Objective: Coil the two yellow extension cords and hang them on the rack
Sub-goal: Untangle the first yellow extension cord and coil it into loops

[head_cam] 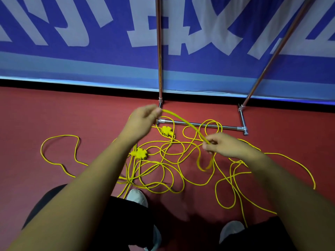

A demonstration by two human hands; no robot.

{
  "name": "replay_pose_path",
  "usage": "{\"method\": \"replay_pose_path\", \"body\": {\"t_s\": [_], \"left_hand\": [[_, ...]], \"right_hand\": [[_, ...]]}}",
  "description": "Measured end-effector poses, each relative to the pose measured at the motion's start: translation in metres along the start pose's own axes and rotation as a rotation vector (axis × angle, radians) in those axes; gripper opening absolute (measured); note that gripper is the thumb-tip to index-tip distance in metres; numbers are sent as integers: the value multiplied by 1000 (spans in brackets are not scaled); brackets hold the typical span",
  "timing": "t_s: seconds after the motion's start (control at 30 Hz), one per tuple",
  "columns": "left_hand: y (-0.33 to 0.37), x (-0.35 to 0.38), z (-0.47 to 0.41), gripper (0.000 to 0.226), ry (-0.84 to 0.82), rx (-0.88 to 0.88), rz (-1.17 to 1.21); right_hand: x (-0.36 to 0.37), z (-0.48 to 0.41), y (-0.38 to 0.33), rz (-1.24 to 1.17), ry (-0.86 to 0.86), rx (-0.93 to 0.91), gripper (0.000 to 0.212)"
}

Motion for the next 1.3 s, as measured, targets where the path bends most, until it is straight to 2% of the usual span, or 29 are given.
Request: {"method": "replay_pose_path", "body": {"t_s": [0.1,0.17,0.27,0.37,0.47,0.57,0.63,0.73,0.8,0.93,0.97,1.0,1.07,1.13,1.3], "left_hand": [[-9,-49,-7,32,352,-79,147],[-21,-81,-10,33,539,-153,179],[-44,-104,-17,16,595,-266,-19],[-31,-86,-19,30,479,-157,-173],[15,-34,-12,26,170,-13,-64],[50,15,9,38,-180,74,-14],[56,22,17,42,-258,33,25],[59,3,21,38,-153,48,38],[58,-15,21,36,-23,75,87],[31,-52,12,36,359,-134,435],[19,-62,10,36,453,-173,415],[10,-73,9,34,519,-196,294],[0,-83,6,19,571,-212,-47],[3,-70,4,12,495,-155,-183],[40,18,5,29,-30,113,-138]], "right_hand": [[-1,18,49,148,-78,225,26],[-1,30,64,86,-38,287,28],[-12,28,45,-29,185,188,30],[-23,10,-16,-16,303,-10,27],[-26,-5,-95,34,303,-227,16],[-27,-11,-152,70,286,-340,13],[-38,-7,-169,52,350,-365,16],[-51,4,-155,-61,389,-312,12],[-45,8,-128,-93,296,-268,17],[-21,18,-38,41,92,-23,23],[-18,25,-13,82,82,64,27],[-17,32,8,85,101,131,30],[-23,41,22,16,210,160,34],[-30,38,-1,-15,290,51,34],[-26,10,-91,82,333,-252,10]]}}
Point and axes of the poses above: each hand's wrist, its own z-axis away from the middle knuckle, its own x-axis out of the palm, y = z × x, the point moved 5 cm from there along -z, towards the middle knuckle, and after that the axes turned 10 degrees about -x, right-handed, at the moved point
